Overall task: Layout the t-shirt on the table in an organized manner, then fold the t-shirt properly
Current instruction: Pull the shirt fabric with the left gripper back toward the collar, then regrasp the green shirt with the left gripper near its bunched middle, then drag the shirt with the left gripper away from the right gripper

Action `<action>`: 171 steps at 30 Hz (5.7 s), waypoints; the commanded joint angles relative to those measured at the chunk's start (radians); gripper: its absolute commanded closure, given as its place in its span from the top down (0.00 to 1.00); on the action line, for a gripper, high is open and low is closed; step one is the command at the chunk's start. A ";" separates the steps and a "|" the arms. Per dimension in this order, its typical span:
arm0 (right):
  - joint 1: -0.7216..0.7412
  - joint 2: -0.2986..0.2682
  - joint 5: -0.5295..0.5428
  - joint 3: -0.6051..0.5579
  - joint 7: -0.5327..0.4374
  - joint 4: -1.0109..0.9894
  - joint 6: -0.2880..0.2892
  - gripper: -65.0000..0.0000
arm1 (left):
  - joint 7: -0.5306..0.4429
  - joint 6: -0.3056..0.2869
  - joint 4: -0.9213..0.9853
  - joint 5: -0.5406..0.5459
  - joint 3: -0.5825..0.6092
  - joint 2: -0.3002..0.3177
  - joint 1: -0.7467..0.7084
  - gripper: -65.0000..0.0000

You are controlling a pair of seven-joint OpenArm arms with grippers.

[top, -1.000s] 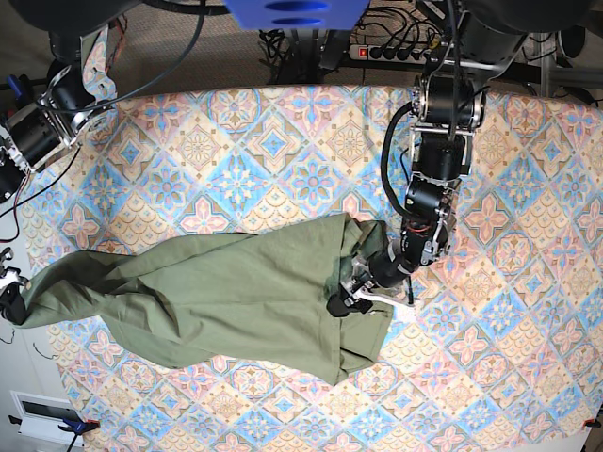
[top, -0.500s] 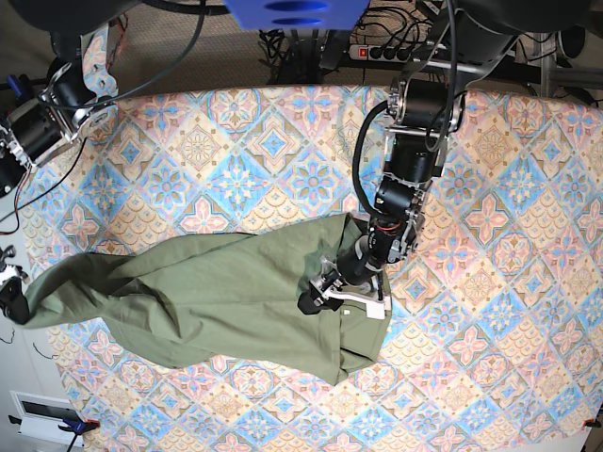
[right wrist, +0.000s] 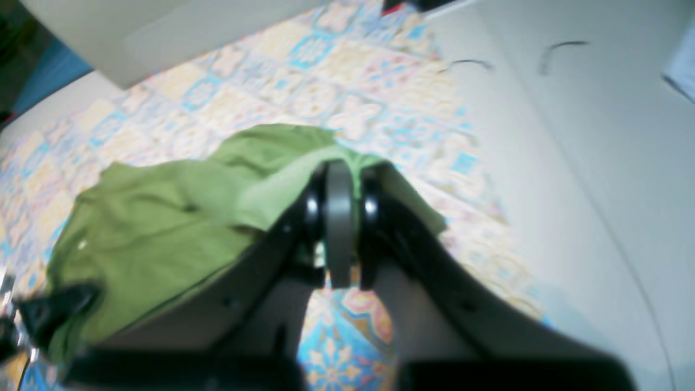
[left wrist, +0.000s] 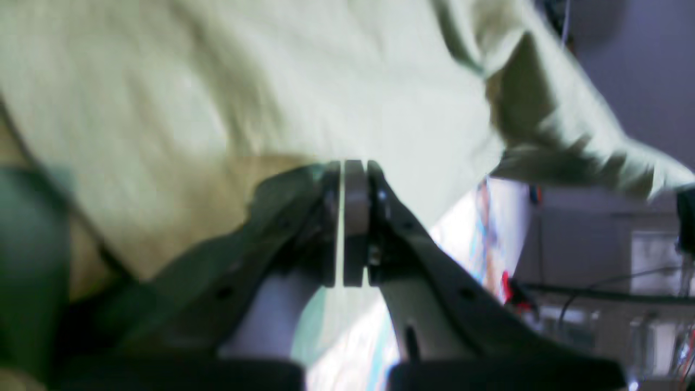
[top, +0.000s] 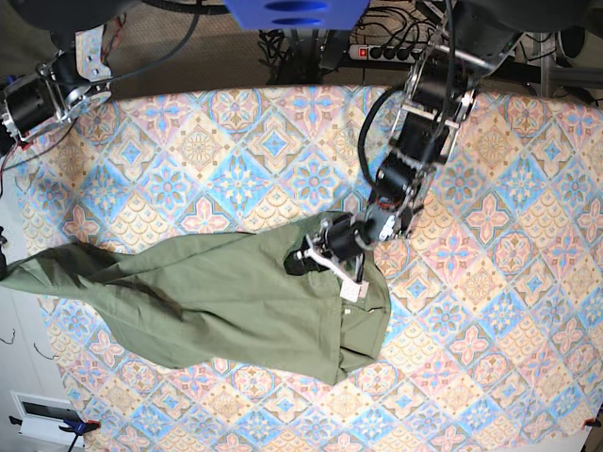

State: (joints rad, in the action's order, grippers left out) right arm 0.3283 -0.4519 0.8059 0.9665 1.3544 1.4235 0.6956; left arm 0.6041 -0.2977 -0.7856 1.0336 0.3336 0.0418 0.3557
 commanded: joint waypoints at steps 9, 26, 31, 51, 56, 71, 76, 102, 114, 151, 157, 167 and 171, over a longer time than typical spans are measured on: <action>-0.071 -0.041 0.109 0.024 -0.022 0.041 0.003 0.01 | 0.083 0.180 -0.228 0.012 0.008 0.145 -0.294 0.00; -0.432 -0.035 0.255 0.072 0.042 0.339 0.003 0.01 | 0.181 0.180 -0.292 0.017 0.000 0.286 -0.442 0.00; -0.463 -0.035 0.255 0.068 0.042 0.339 0.003 0.01 | 0.178 0.176 -0.559 0.066 0.000 0.382 -0.479 0.00; -0.619 0.041 0.326 -0.054 0.042 0.500 0.003 0.01 | 0.155 0.280 -0.395 -0.105 0.008 0.071 0.099 0.14; -0.619 0.049 0.326 -0.054 0.042 0.500 0.003 0.01 | 0.142 0.286 0.074 -0.370 0.080 -0.095 0.305 0.28; -0.582 0.043 0.321 -0.048 0.042 0.498 0.003 0.01 | 0.394 0.280 0.173 -0.654 0.192 -0.072 0.191 0.24; -0.555 0.043 0.286 -0.048 0.042 0.495 0.003 0.01 | 0.540 0.280 -0.180 -0.652 0.184 0.071 -0.028 0.24; -0.556 0.048 0.284 -0.048 0.042 0.497 0.003 0.01 | 0.586 0.280 -0.711 -0.479 0.012 0.398 -0.456 0.24; -0.556 0.048 0.284 -0.048 0.042 0.498 0.003 0.01 | 0.577 0.279 -0.616 -0.154 -0.222 0.324 -0.146 0.25; -0.504 0.048 0.284 -0.048 0.042 0.498 0.003 0.01 | 0.155 0.236 0.243 -0.270 -0.228 -0.049 0.285 0.59; -0.507 0.048 0.289 -0.048 0.042 0.498 0.003 0.01 | 0.153 0.196 0.242 -0.290 -0.228 -0.099 0.268 0.15; -0.501 0.048 0.289 -0.048 0.042 0.498 0.003 0.01 | 0.211 0.160 0.042 -0.278 -0.241 -0.101 0.243 0.00; -0.499 0.048 0.284 -0.027 0.042 0.495 0.003 0.01 | 0.261 0.160 -0.160 -0.215 -0.241 -0.070 0.213 0.00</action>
State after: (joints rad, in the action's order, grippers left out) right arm -0.1795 -0.3794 1.0744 0.9249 1.4227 1.9049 0.6956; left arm 0.8783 -0.1310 -0.9272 0.8143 0.0963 -0.0322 0.5362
